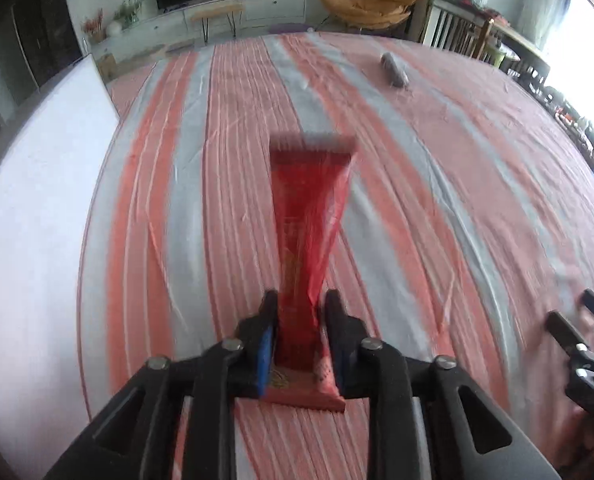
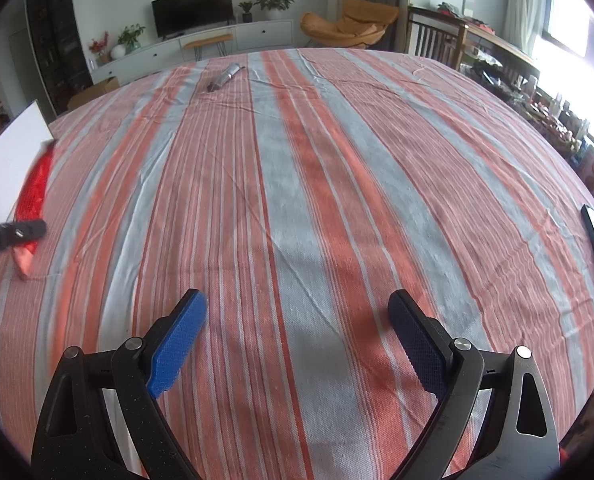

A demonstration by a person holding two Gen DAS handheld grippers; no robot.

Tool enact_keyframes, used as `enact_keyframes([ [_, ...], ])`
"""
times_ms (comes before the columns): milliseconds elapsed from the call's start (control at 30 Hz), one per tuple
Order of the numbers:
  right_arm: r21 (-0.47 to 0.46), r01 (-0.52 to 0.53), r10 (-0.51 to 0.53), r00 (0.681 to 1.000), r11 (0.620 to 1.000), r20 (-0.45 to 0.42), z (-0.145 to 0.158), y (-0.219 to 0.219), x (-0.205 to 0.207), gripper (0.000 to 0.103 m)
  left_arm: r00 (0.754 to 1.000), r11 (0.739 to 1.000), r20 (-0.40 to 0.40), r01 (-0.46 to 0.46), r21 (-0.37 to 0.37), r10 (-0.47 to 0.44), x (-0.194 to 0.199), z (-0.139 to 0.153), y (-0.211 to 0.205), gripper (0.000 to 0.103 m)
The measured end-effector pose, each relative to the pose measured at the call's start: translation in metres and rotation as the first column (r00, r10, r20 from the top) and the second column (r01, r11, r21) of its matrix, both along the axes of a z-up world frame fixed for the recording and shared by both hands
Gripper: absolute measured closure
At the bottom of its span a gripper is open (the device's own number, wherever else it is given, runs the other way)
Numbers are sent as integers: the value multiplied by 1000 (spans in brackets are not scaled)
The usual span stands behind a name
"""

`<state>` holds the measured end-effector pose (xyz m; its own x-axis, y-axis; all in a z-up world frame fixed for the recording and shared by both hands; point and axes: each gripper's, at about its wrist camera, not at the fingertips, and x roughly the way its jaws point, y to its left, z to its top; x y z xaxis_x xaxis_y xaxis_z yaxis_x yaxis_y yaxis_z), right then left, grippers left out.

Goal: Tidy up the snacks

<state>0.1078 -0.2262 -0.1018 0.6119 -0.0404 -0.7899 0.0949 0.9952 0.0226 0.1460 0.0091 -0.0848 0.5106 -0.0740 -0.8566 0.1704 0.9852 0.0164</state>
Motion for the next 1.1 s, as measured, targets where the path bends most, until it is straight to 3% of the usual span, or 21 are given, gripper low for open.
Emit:
enact_keyframes([
  [33, 0, 0, 0, 1000, 1000, 0, 0, 0, 0, 8, 1000, 999, 11, -1, 33, 1, 2, -1, -4, 36],
  [100, 0, 0, 0, 1000, 1000, 0, -1, 0, 0, 8, 998, 993, 60, -24, 117, 17, -1, -4, -14, 19],
  [200, 0, 0, 0, 1000, 1000, 0, 0, 0, 0, 8, 995, 991, 97, -31, 129, 18, -1, -3, -10, 13],
  [300, 0, 0, 0, 1000, 1000, 0, 0, 0, 0, 8, 993, 994, 100, -73, 78, 65, 0, -6, 4, 3],
  [400, 0, 0, 0, 1000, 1000, 0, 0, 0, 0, 8, 992, 994, 71, -109, 7, 108, 3, -10, 12, 1],
  [500, 0, 0, 0, 1000, 1000, 0, 0, 0, 0, 8, 991, 993, 66, -116, -17, 117, 13, -12, 19, 0],
  [833, 1, -3, 3, 1000, 1000, -1, 0, 0, 0, 8, 991, 993, 73, -113, -25, 115, 16, -14, 18, 0],
  [933, 14, -20, 20, 999, 1000, -40, 3, -3, 2, 10, 991, 993, 73, -113, -26, 115, 16, -14, 18, 0],
  [1033, 116, -9, 12, 1000, 993, -25, 18, -12, 29, 10, 991, 993, 73, -113, -26, 114, 16, -14, 18, 0],
  [1100, 97, -38, 40, 999, 995, -18, 28, -7, 64, 10, 991, 993, 73, -113, -25, 114, 16, -14, 18, 0],
])
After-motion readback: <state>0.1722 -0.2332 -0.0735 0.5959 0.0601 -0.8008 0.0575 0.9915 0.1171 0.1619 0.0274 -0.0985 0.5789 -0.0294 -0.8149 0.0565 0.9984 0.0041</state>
